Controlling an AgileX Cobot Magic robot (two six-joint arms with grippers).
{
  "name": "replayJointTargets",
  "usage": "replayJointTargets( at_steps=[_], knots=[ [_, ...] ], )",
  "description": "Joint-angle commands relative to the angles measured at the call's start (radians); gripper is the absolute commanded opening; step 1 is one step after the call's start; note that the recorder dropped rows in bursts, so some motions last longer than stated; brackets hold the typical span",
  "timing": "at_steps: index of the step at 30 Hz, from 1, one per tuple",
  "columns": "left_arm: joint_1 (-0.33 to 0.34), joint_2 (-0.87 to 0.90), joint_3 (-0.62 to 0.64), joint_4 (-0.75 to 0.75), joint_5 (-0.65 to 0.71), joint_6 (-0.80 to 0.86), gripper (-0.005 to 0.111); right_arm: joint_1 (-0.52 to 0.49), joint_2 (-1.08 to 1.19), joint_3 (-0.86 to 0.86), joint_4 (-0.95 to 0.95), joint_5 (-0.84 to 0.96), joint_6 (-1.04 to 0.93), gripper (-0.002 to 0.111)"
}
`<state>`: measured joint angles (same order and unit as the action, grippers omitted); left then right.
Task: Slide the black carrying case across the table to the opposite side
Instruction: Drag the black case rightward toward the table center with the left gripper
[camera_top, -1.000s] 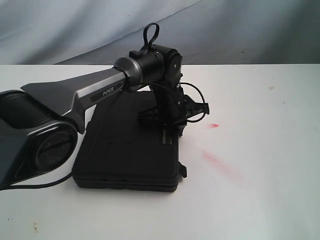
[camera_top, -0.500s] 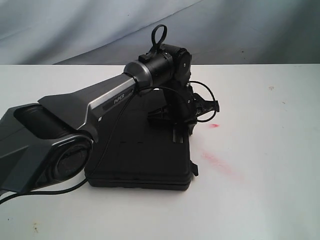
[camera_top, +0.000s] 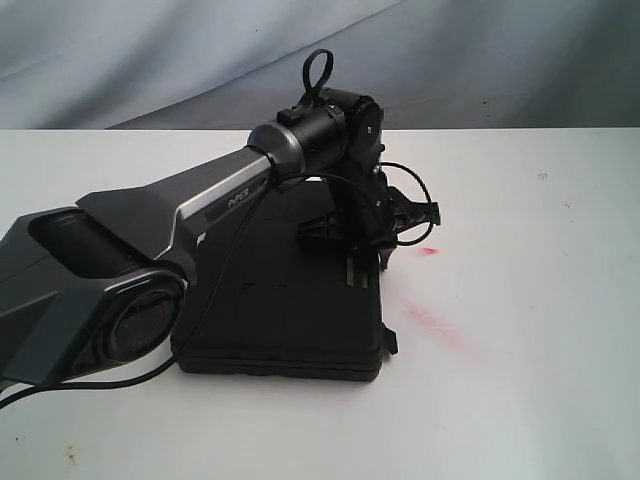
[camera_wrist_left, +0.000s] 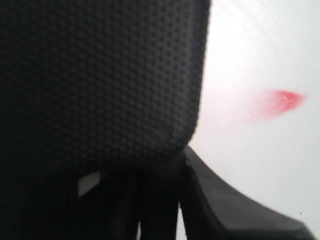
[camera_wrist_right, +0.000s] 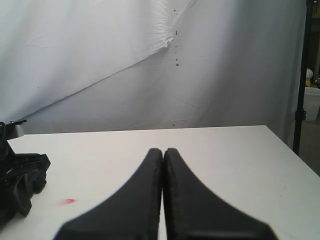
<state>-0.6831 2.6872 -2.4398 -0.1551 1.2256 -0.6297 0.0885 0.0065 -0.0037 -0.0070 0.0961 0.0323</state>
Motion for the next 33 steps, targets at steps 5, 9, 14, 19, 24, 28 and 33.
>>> replayJointTargets(
  at_steps=[5, 9, 14, 19, 24, 28, 33],
  knots=[
    [-0.016, 0.023, 0.003, -0.043, -0.024, 0.010, 0.053, -0.008, -0.007, 0.004, 0.007, -0.003, 0.001, 0.000],
    [-0.016, 0.023, 0.003, -0.039, -0.020, 0.010, 0.053, -0.008, -0.007, 0.004, 0.007, -0.003, 0.001, 0.000],
    [-0.016, 0.004, 0.003, 0.011, -0.017, 0.010, 0.053, -0.008, -0.007, 0.004, 0.007, -0.003, 0.001, 0.000],
    [-0.014, -0.020, 0.003, 0.029, -0.005, 0.010, 0.053, -0.008, -0.007, 0.004, 0.007, -0.003, 0.001, 0.000],
    [-0.014, -0.043, 0.003, 0.054, -0.005, 0.036, 0.053, -0.008, -0.007, 0.004, 0.007, -0.003, 0.001, 0.000],
    [-0.014, -0.065, 0.003, 0.094, -0.005, 0.069, 0.053, -0.008, -0.007, 0.004, 0.007, -0.003, 0.001, 0.000],
    [-0.016, -0.089, 0.003, 0.136, -0.005, 0.112, 0.053, -0.008, -0.007, 0.004, 0.007, -0.003, 0.001, 0.000]
  ],
)
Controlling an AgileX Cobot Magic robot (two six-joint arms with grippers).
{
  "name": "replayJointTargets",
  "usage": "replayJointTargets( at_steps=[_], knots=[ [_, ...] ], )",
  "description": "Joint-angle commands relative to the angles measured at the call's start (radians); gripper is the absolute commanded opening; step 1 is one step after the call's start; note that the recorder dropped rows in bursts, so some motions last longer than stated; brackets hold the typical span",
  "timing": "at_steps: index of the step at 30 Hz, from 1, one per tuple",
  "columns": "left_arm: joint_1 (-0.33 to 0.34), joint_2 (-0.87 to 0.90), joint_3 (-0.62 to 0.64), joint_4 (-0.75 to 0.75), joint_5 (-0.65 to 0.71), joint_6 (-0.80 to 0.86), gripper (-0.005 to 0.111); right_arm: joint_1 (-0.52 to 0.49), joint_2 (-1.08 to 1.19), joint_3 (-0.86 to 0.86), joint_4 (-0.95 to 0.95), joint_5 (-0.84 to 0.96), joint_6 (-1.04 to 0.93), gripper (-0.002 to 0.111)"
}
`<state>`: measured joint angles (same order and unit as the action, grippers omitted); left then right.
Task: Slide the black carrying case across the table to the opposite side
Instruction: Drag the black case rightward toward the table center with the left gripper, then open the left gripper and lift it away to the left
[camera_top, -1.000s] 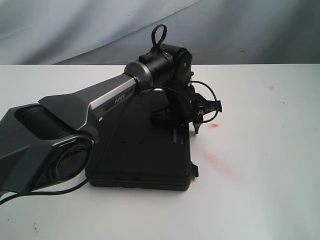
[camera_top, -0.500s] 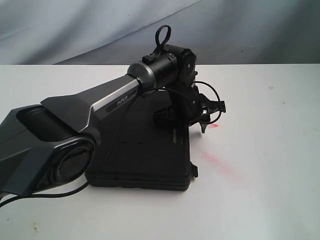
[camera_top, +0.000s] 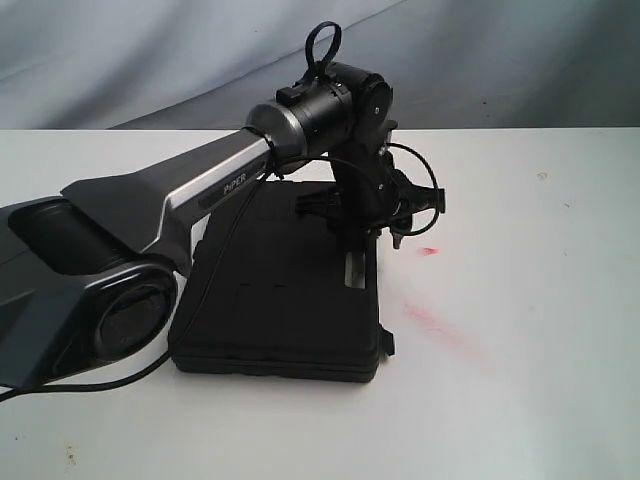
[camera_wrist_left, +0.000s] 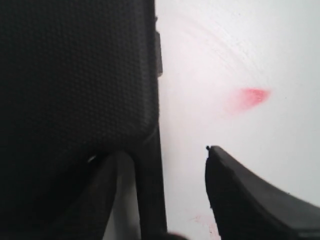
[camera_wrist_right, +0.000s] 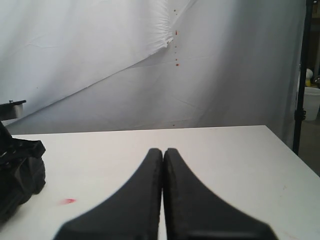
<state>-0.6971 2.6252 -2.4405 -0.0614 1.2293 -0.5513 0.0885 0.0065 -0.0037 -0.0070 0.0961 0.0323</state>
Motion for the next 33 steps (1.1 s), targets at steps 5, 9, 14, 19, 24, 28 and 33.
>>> replayJointTargets(
  at_steps=[5, 9, 14, 19, 24, 28, 33],
  knots=[
    [-0.014, -0.070, 0.004, 0.052, -0.008, 0.036, 0.053, -0.008, -0.007, 0.004, 0.007, -0.003, 0.001, 0.000],
    [-0.041, -0.120, 0.006, 0.075, -0.008, 0.058, 0.053, -0.008, -0.007, 0.004, 0.007, -0.003, 0.001, 0.000],
    [-0.082, -0.182, 0.016, 0.082, -0.008, 0.119, 0.053, -0.008, -0.007, 0.004, 0.002, -0.003, -0.002, 0.000],
    [-0.104, -0.283, 0.175, 0.109, -0.008, 0.119, 0.053, -0.008, -0.007, 0.004, 0.002, -0.003, -0.002, 0.000],
    [-0.099, -0.485, 0.543, 0.145, -0.159, 0.111, 0.053, -0.008, -0.007, 0.004, 0.002, -0.003, -0.002, 0.000],
    [-0.080, -0.660, 0.821, 0.146, -0.357, 0.108, 0.053, -0.008, -0.007, 0.004, 0.002, -0.003, -0.002, 0.000],
    [-0.037, -0.897, 1.151, 0.146, -0.612, 0.108, 0.053, -0.008, -0.007, 0.004, 0.002, -0.003, -0.002, 0.000]
  ],
)
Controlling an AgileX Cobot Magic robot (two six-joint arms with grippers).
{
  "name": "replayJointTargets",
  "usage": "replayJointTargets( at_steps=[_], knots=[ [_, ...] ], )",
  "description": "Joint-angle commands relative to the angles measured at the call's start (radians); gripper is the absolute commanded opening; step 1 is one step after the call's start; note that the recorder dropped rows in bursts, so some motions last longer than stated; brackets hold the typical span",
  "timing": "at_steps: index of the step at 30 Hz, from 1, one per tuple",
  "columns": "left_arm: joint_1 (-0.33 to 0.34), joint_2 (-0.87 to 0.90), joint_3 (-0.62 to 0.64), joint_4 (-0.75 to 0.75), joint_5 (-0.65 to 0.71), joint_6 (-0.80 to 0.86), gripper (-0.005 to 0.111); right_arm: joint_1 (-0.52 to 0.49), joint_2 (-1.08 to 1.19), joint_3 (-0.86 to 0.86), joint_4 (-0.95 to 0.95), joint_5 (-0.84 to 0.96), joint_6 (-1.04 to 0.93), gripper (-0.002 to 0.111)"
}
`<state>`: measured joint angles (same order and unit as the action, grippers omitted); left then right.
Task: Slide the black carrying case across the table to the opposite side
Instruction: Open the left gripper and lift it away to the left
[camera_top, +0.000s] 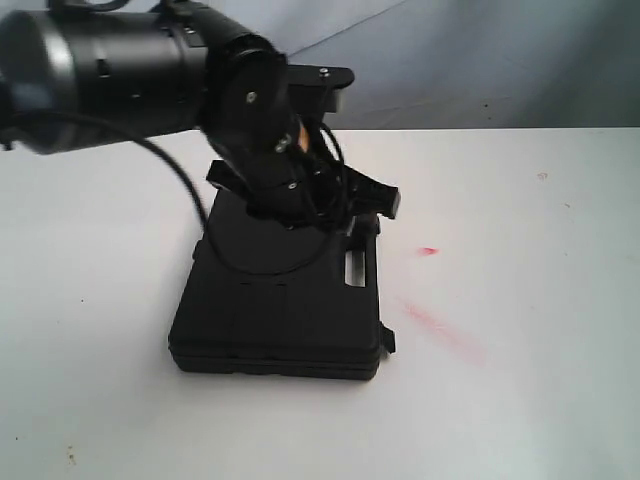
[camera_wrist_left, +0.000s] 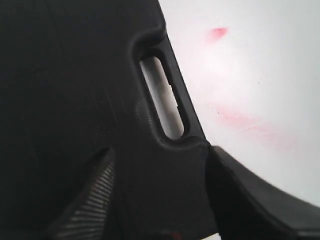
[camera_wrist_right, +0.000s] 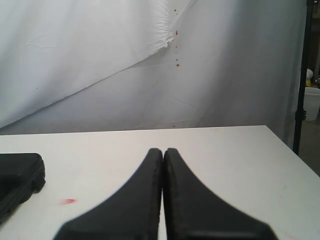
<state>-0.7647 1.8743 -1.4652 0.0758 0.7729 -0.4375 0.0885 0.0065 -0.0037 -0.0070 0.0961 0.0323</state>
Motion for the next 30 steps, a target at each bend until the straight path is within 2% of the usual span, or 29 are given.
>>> replayJointTargets(
  at_steps=[1, 4, 6, 10, 15, 19, 23, 30],
  knots=[
    [0.039, -0.178, 0.217, 0.009, -0.185, -0.005, 0.053, -0.008, -0.007, 0.004, 0.002, -0.003, -0.002, 0.000],
    [0.084, -0.327, 0.411, 0.009, -0.319, -0.005, 0.052, -0.008, -0.007, 0.004, 0.002, -0.003, -0.002, 0.000],
    [0.120, -0.431, 0.522, 0.009, -0.393, -0.003, 0.047, -0.008, -0.007, 0.004, 0.002, -0.003, -0.002, 0.000],
    [0.180, -0.562, 0.656, 0.009, -0.456, -0.003, 0.032, -0.008, -0.007, 0.004, 0.002, -0.003, 0.001, 0.000],
    [0.271, -0.743, 0.780, 0.009, -0.461, -0.001, 0.012, -0.008, -0.007, 0.004, 0.002, -0.003, 0.001, 0.000],
    [0.337, -0.864, 0.858, 0.009, -0.461, -0.001, 0.000, -0.008, -0.007, 0.004, 0.002, -0.003, 0.001, 0.000],
    [0.395, -0.981, 0.926, 0.009, -0.459, 0.001, 0.000, -0.008, -0.007, 0.004, 0.002, -0.003, 0.001, 0.000],
    [0.481, -1.157, 1.029, 0.009, -0.455, 0.108, 0.000, -0.008, -0.007, 0.004, 0.002, -0.003, 0.001, 0.000]
  ],
)
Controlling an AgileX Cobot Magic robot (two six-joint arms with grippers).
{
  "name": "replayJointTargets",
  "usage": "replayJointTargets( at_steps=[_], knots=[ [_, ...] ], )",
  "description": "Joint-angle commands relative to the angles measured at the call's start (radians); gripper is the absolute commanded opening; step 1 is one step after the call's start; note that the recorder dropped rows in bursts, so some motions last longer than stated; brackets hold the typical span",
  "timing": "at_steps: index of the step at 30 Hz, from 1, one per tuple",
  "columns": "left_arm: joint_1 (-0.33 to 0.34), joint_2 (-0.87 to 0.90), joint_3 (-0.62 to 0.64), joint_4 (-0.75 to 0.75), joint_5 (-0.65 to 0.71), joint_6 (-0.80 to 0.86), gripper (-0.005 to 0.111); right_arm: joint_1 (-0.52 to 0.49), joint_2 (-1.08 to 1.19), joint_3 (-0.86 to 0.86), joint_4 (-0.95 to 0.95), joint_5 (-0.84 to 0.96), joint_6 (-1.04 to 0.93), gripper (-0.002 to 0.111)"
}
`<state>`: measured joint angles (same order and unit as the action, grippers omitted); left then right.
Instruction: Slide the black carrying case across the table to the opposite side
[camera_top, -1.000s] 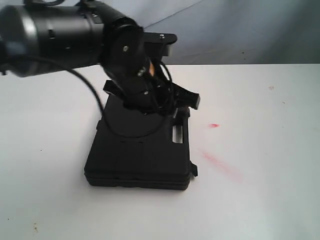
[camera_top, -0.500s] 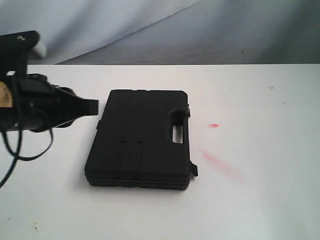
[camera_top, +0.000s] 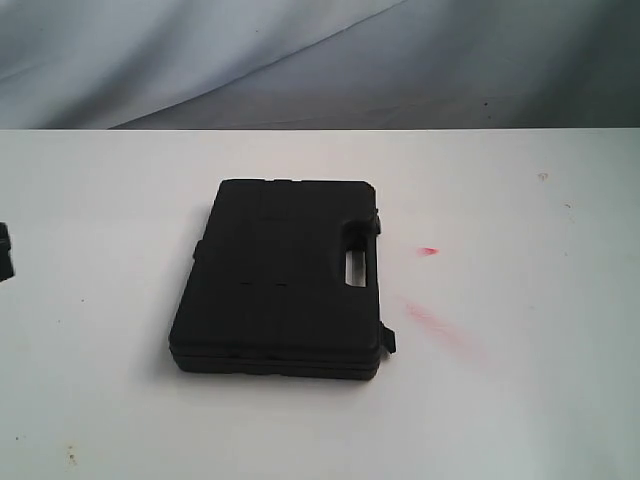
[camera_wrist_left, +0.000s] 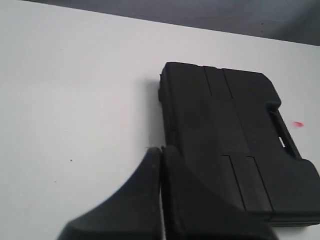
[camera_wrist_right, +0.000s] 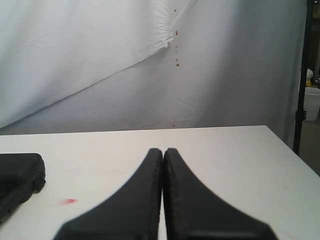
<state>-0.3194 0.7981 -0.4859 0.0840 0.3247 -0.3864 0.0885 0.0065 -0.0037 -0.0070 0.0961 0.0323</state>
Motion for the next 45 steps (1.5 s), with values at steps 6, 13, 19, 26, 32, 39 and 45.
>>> replayJointTargets(
  at_steps=[6, 13, 19, 26, 32, 39, 45],
  knots=[
    [0.103, -0.190, 0.107, 0.001, -0.012, 0.057, 0.000, -0.008, -0.007, 0.004, 0.002, -0.003, 0.001, 0.000],
    [0.170, -0.296, 0.169, 0.003, -0.022, 0.054, 0.000, -0.008, -0.007, 0.004, 0.002, -0.003, 0.001, 0.000],
    [0.181, -0.388, 0.231, 0.000, -0.072, 0.107, 0.000, -0.008, -0.007, 0.004, 0.002, -0.003, 0.001, 0.000],
    [0.181, -0.486, 0.297, 0.000, -0.113, 0.129, 0.000, -0.008, -0.007, 0.004, 0.002, -0.003, 0.001, 0.000],
    [0.181, -0.567, 0.349, 0.000, -0.127, 0.148, 0.000, -0.008, -0.007, 0.004, 0.002, -0.003, 0.001, 0.000],
    [0.181, -0.658, 0.393, 0.000, -0.127, 0.182, 0.000, -0.008, -0.007, 0.004, 0.002, -0.003, 0.001, 0.000],
    [0.181, -0.727, 0.439, 0.000, -0.127, 0.185, 0.000, -0.008, -0.007, 0.004, 0.002, -0.003, 0.001, 0.000]
  ],
)
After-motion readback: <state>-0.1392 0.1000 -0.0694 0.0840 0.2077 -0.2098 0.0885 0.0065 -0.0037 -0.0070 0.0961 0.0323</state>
